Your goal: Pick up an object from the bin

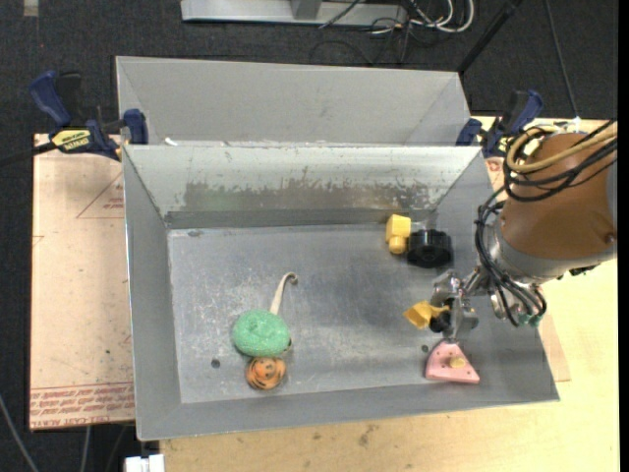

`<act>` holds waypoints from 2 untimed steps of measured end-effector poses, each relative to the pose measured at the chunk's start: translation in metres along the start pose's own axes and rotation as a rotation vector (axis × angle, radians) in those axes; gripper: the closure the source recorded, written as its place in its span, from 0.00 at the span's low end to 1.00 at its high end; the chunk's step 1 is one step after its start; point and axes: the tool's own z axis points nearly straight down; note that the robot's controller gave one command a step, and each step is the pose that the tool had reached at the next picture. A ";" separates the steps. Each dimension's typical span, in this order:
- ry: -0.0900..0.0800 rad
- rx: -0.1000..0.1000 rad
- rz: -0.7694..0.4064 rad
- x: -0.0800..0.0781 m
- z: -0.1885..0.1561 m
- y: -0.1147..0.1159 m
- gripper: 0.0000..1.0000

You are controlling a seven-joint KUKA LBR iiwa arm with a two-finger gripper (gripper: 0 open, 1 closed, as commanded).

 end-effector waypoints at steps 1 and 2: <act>0.001 0.000 -0.009 0.012 0.000 0.009 1.00; 0.000 0.000 -0.013 -0.019 -0.002 0.013 1.00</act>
Offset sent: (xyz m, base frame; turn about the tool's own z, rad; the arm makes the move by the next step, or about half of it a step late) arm 0.0181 0.0121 0.0021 -0.0124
